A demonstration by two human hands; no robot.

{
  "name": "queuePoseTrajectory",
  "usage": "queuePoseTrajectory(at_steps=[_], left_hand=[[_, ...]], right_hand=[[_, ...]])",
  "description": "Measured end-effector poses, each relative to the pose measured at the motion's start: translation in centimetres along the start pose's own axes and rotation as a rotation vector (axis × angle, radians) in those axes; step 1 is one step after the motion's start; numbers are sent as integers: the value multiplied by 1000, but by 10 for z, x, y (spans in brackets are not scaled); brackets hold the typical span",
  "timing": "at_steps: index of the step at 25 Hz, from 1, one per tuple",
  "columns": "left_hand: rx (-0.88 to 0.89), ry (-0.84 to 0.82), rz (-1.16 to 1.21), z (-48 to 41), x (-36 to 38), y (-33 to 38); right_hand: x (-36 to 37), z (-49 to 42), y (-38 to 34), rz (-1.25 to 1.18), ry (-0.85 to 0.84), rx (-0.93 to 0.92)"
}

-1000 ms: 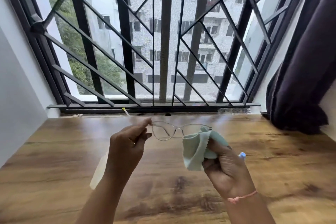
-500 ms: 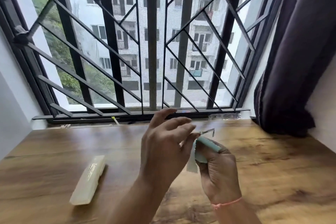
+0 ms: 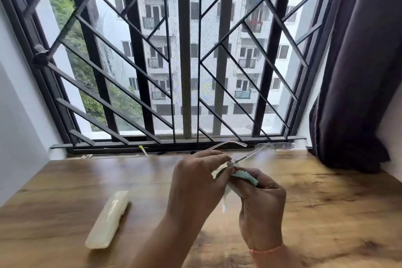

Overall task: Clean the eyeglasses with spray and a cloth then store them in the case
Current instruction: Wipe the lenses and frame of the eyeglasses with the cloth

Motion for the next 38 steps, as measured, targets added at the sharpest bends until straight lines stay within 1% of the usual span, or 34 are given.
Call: queuePoseTrajectory(at_steps=[3, 5, 6, 9, 12, 15, 17, 19, 20, 22, 24, 26, 28, 30, 32, 34, 35, 38], left_hand=[[17, 38, 18, 4, -6, 2], [48, 84, 34, 8, -12, 3], [62, 105, 45, 11, -16, 3], [75, 133, 60, 17, -24, 3], [58, 141, 81, 23, -27, 2], [10, 190, 131, 28, -33, -4], [-26, 226, 162, 30, -38, -10], [-20, 221, 155, 30, -42, -13], [10, 195, 134, 29, -42, -12], [104, 116, 103, 27, -37, -5], [198, 53, 101, 28, -33, 1], [258, 21, 108, 29, -33, 4], [273, 30, 121, 30, -36, 3], [265, 37, 143, 31, -37, 0], [273, 16, 146, 30, -34, 1], [300, -29, 94, 27, -30, 2], [326, -71, 20, 25, -28, 3], [399, -137, -359, 18, -21, 6]], right_hand=[[0, 2, -7, 86, -10, -60], [6, 5, -14, 178, -60, -105], [8, 6, -15, 198, -68, -112], [10, 7, -15, 148, -69, -66], [3, 7, -20, 281, -61, -106], [0, 10, -35, 418, -62, -231], [-6, 12, -51, 459, -9, -339], [-12, 15, -73, 485, 49, -484], [-12, 17, -83, 524, 44, -576], [3, 26, -95, 647, -44, -751], [27, 34, -89, 806, -224, -852], [41, 36, -76, 958, -382, -858], [41, 31, -69, 1040, -470, -837], [39, 27, -67, 1085, -517, -846], [36, 24, -69, 1046, -495, -862], [36, 23, -69, 1013, -454, -867], [36, 22, -67, 1014, -440, -859], [34, 19, -57, 1046, -427, -845]])
Point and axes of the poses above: each hand's wrist, its own z-axis away from the middle knuckle, its own x-axis out of the palm, y = z × x, the point moved 7 cm from there along -z, towards the middle knuckle, and after that the axes turned 12 degrees about -y, right-handed, at the moved point
